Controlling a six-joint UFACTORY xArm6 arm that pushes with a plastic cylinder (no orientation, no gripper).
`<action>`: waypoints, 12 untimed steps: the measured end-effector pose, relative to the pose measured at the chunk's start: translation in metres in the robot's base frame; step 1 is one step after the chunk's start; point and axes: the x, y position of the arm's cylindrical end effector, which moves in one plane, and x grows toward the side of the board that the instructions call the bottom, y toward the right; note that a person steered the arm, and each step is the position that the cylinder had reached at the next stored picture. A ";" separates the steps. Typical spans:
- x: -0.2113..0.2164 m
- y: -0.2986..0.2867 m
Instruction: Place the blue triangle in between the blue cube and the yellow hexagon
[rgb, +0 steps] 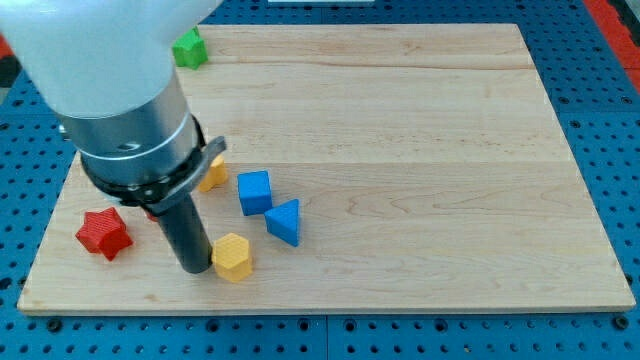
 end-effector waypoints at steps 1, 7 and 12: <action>0.000 0.019; 0.027 0.143; -0.043 0.127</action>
